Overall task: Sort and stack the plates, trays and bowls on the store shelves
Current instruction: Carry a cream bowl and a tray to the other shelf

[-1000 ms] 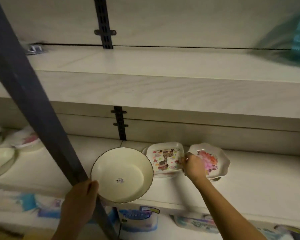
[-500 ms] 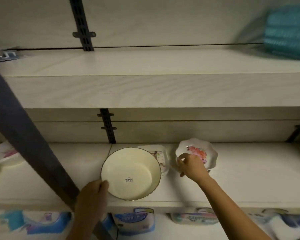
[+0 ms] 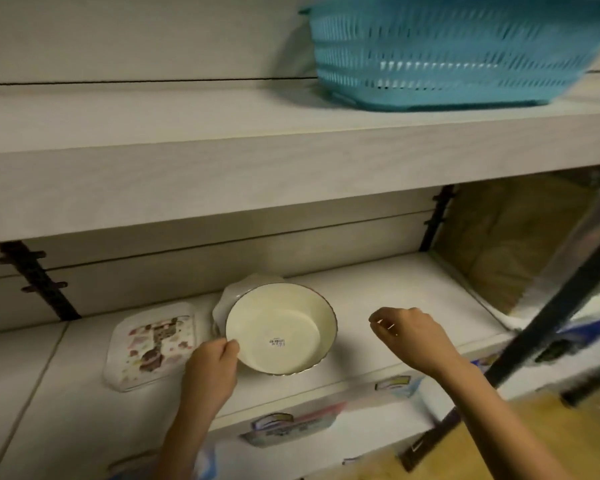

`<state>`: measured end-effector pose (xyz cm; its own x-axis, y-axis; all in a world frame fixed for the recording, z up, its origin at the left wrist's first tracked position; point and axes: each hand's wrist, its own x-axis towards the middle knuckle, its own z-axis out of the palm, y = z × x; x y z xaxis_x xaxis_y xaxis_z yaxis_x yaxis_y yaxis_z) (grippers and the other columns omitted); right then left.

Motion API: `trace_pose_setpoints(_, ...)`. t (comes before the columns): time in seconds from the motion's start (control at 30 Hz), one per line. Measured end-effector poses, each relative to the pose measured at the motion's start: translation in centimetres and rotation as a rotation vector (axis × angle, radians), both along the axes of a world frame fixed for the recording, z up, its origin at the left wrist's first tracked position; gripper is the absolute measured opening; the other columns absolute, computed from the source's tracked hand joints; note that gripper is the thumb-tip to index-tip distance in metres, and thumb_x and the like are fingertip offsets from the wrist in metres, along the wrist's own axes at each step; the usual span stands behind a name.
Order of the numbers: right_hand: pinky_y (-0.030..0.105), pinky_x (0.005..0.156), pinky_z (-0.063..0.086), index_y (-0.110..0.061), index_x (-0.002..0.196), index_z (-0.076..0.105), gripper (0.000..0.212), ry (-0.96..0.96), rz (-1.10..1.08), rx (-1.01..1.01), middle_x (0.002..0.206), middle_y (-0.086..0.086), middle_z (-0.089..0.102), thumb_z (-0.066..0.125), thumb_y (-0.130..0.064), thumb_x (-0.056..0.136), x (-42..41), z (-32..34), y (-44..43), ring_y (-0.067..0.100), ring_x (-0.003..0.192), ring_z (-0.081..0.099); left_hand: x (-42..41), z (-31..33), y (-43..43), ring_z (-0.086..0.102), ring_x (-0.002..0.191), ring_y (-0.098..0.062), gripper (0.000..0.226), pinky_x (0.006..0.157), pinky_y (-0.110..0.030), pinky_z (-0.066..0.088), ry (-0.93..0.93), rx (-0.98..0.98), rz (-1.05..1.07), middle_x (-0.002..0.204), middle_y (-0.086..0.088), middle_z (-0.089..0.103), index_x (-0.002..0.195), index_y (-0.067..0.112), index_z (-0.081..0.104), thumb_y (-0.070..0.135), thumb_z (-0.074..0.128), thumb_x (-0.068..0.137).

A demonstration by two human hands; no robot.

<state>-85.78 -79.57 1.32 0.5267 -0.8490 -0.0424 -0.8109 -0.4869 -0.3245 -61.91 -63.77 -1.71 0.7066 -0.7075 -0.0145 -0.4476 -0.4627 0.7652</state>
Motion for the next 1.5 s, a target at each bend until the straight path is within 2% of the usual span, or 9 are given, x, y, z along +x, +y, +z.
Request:
trace_pose_setpoints(0.13,0.030,0.078,0.052,-0.030,0.112,0.061,0.027,0.111,0.126,-0.029,0.106,-0.007,0.069,0.043,-0.038,0.093,-4.7,0.9,-4.0,0.017,0.094,0.064,-3.9,-1.1,-5.4,0.046,0.054,-0.026,0.044,0.053,-0.032,0.034,0.071,0.045,0.019,0.047,-0.008,0.044,0.046,0.012,0.038,0.012,0.043,0.090)
trace_pose_setpoints(0.3,0.030,0.084,0.053,-0.029,0.114,0.060,0.029,0.180,0.207,-0.009,0.111,-0.009,0.068,0.042,-0.040,0.094,-9.0,0.3,-7.6,0.012,0.097,0.064,-7.6,-2.5,-11.0,0.054,0.055,-0.032,0.044,0.073,-0.042,0.048,0.185,0.061,0.036,0.039,-0.007,0.046,0.046,0.008,0.043,0.010,0.041,0.090)
trace_pose_setpoints(0.43,0.031,0.087,0.053,-0.032,0.114,0.059,0.032,0.193,0.240,0.024,0.112,-0.011,0.067,0.039,-0.045,0.093,-10.6,-0.1,-9.6,0.010,0.099,0.063,-9.2,-3.8,-14.3,0.048,0.040,-0.020,0.044,0.061,-0.031,0.042,0.215,0.092,0.058,0.022,-0.001,0.041,0.047,0.008,0.045,0.009,0.039,0.091)
trace_pose_setpoints(0.57,0.026,0.084,0.054,-0.035,0.113,0.059,0.087,0.108,0.258,0.013,0.109,-0.014,0.067,0.000,-0.075,0.064,-11.1,-0.1,-11.0,0.006,0.095,0.063,-9.8,-4.8,-16.3,0.053,0.043,-0.019,0.043,0.067,-0.033,0.049,0.220,0.127,0.068,0.020,0.002,0.045,0.054,0.008,0.048,0.016,0.036,0.094)
trace_pose_setpoints(0.63,0.024,0.085,0.053,-0.033,0.115,0.059,0.074,0.113,0.275,0.022,0.111,-0.013,0.067,0.011,-0.072,0.074,-10.9,0.0,-11.3,0.005,0.096,0.063,-9.7,-4.8,-16.8,0.061,0.058,-0.026,0.040,0.078,-0.037,0.051,0.214,0.166,0.051,0.026,0.001,0.049,0.067,0.005,0.052,0.022,0.034,0.097)
trace_pose_setpoints(0.73,0.022,0.087,0.052,-0.031,0.117,0.059,0.031,0.127,0.304,0.008,0.115,-0.011,0.066,0.040,-0.042,0.095,-10.2,0.2,-11.7,0.005,0.098,0.062,-9.8,-3.9,-16.3,0.065,0.074,-0.026,0.032,0.075,-0.036,0.052,0.183,0.205,0.034,0.059,-0.004,0.061,0.085,0.007,0.048,0.031,0.031,0.098)
trace_pose_setpoints(0.9,0.026,0.086,0.053,-0.034,0.115,0.059,0.028,0.115,0.386,-0.018,0.115,-0.013,0.066,0.041,-0.039,0.094,-7.4,-0.4,-11.9,0.006,0.100,0.062,-9.1,-2.5,-13.1,0.066,0.090,-0.029,0.030,0.085,-0.040,0.054,0.004,0.216,0.014,0.092,-0.016,0.067,0.099,0.002,0.056,0.028,0.040,0.096)
trace_pose_setpoints(1.3,0.029,0.079,0.050,-0.032,0.111,0.061,0.026,0.098,0.793,-0.005,0.115,-0.008,0.066,0.042,-0.036,0.093,4.2,-0.1,-2.5,0.015,0.103,0.062,-5.6,-0.2,4.2,0.056,0.074,-0.022,0.031,0.067,-0.028,0.039,-0.144,0.363,0.305,0.068,0.002,0.050,0.066,0.020,0.043,0.032,0.040,0.094)
trace_pose_setpoints(1.5,0.036,0.078,0.053,-0.032,0.101,0.064,0.024,0.058,0.905,0.012,0.106,-0.006,0.069,0.043,-0.039,0.092,9.3,1.0,5.1,0.016,0.097,0.064,-4.0,1.3,13.8,0.057,0.078,-0.018,0.024,0.071,-0.030,0.048,-0.199,0.369,0.393,0.082,-0.002,0.056,0.083,0.014,0.049,0.030,0.037,0.096)
